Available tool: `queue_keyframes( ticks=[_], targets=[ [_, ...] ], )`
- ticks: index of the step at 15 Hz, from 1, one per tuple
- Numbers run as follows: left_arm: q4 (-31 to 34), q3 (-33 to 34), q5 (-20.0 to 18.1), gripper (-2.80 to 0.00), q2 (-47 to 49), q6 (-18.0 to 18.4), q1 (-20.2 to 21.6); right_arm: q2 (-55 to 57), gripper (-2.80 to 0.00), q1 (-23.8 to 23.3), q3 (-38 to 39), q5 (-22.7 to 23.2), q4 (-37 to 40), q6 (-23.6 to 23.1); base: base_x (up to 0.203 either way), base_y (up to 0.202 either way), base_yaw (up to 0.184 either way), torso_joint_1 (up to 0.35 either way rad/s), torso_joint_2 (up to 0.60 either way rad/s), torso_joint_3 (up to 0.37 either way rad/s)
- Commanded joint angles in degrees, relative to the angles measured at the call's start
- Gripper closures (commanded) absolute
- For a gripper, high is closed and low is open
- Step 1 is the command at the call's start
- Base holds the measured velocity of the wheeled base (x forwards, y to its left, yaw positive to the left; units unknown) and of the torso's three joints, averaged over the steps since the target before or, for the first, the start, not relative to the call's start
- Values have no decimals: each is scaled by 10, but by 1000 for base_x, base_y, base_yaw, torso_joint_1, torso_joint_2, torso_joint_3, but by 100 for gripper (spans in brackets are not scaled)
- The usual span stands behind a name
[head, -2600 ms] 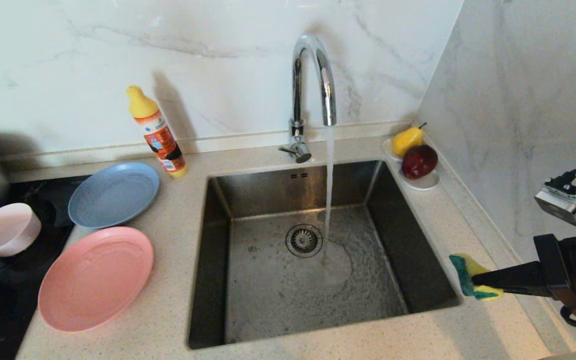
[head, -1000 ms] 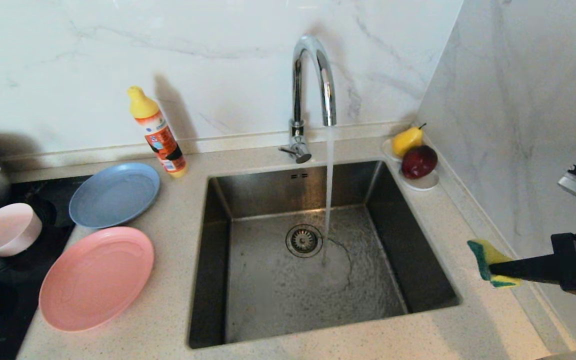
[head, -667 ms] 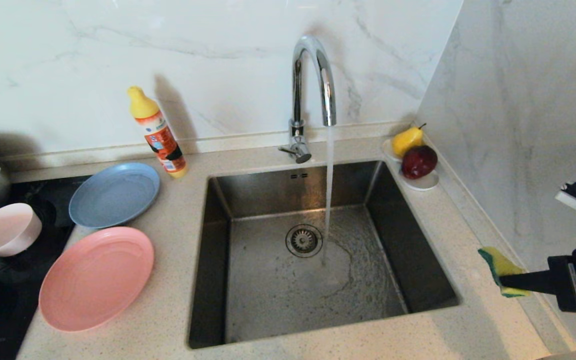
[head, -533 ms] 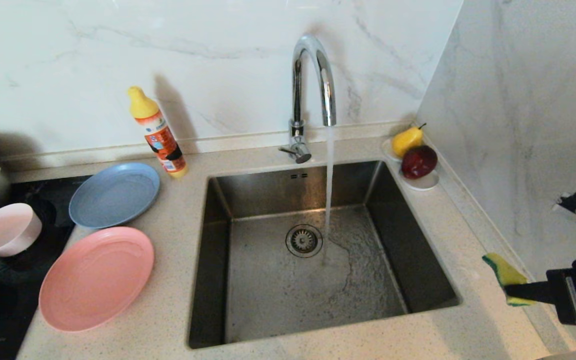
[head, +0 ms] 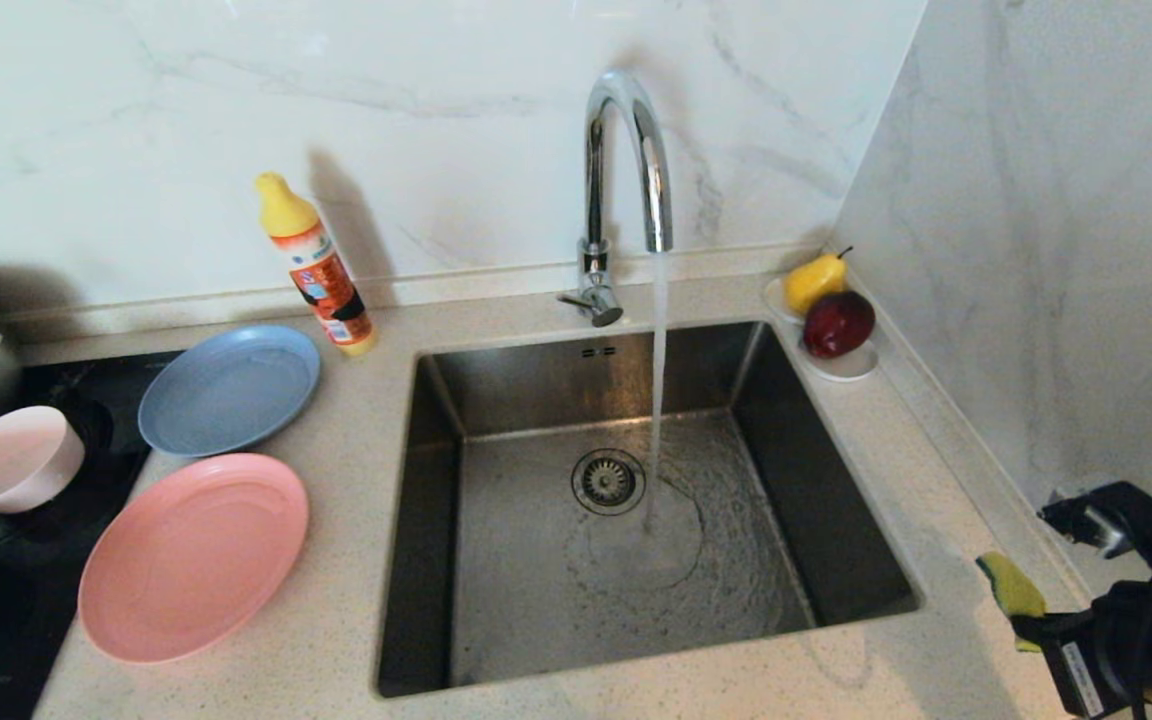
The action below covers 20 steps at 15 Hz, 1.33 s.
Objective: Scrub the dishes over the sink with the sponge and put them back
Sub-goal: Put down the sponge
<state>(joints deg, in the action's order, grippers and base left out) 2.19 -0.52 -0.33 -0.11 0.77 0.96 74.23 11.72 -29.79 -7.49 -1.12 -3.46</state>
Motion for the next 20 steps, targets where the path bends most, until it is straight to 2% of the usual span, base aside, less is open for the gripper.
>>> queue_keyframes(
  ticks=[1, 3, 9, 15, 20],
  targets=[
    [0, 0, 0, 0, 2, 0, 0, 37, 0, 2, 67, -16, -90, -42, 0, 0, 0, 0, 0, 0],
    [0, 0, 0, 0, 2, 0, 0, 69, 0, -3, 84, -26, -149, -79, 0, 0, 0, 0, 0, 0],
    [0, 0, 0, 0, 2, 0, 0, 145, 0, -2, 71, -59, -266, -120, 0, 0, 0, 0, 0, 0],
    [0, 0, 0, 0, 2, 0, 0, 216, 0, 12, 65, -81, -342, -144, 0, 0, 0, 0, 0, 0],
    [0, 0, 0, 0, 2, 0, 0, 234, 0, 14, 31, -92, -348, -172, 0, 0, 0, 0, 0, 0]
  ],
)
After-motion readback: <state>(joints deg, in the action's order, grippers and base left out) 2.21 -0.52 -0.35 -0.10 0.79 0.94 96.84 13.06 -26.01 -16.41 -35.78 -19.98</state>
